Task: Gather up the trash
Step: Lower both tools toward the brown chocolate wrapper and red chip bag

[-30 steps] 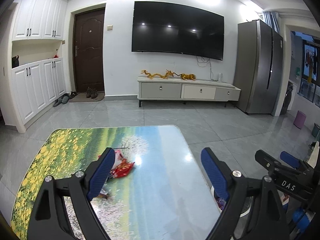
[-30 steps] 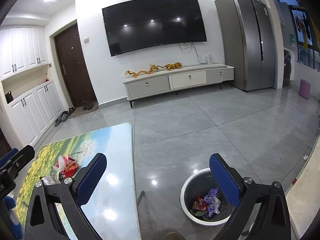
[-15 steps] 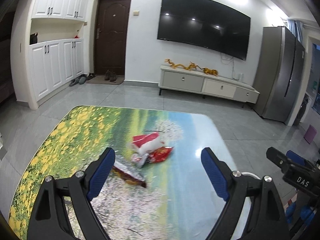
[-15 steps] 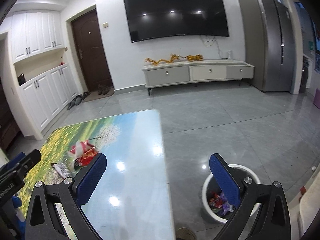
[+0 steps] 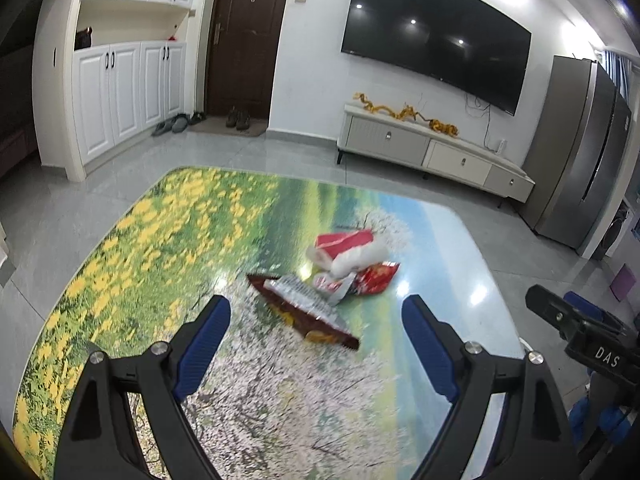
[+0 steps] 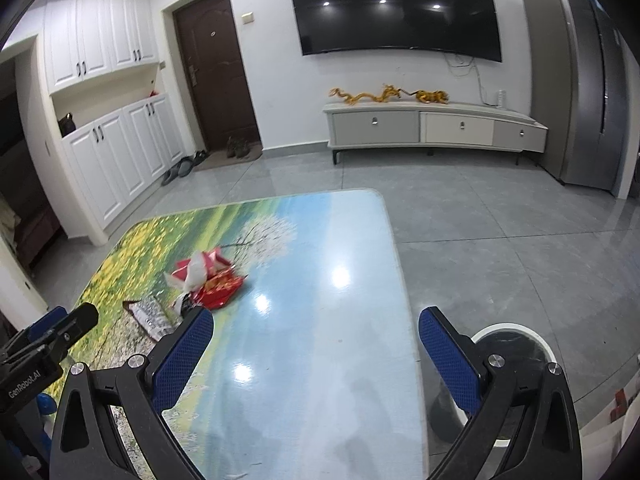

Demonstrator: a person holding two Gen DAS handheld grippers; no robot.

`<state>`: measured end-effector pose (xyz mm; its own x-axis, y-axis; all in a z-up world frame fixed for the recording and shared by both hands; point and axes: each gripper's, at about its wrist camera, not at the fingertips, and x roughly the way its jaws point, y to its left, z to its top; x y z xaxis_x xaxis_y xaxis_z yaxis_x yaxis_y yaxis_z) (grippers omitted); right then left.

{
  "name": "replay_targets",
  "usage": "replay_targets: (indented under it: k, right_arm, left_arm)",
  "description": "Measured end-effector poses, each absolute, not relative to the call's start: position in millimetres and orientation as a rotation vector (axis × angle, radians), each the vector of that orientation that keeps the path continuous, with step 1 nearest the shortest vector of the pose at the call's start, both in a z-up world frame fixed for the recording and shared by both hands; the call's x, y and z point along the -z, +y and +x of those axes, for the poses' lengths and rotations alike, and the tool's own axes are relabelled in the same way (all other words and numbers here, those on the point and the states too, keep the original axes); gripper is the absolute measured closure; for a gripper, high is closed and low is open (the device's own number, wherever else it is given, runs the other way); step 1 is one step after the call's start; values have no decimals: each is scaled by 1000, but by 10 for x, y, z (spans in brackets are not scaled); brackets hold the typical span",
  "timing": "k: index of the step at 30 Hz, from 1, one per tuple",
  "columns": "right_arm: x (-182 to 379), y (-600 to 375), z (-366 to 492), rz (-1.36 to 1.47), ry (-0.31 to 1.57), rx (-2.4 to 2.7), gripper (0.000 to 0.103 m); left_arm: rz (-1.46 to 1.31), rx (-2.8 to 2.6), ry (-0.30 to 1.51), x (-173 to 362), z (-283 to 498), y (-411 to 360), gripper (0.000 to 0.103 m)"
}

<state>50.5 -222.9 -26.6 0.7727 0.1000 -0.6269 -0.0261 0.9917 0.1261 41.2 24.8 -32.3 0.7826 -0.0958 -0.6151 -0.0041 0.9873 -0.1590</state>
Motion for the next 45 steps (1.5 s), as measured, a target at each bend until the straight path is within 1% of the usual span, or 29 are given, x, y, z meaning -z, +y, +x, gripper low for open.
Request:
replay_targets:
  k: [23,45]
  right_arm:
    - [608,-1900,640,68,794,-112,0]
    - [770,-1812,661,89,824,-153,0]
  left_arm:
    - [-153,6,860,923,304,599,16]
    - [-147,-24,898,1026,299,698,16]
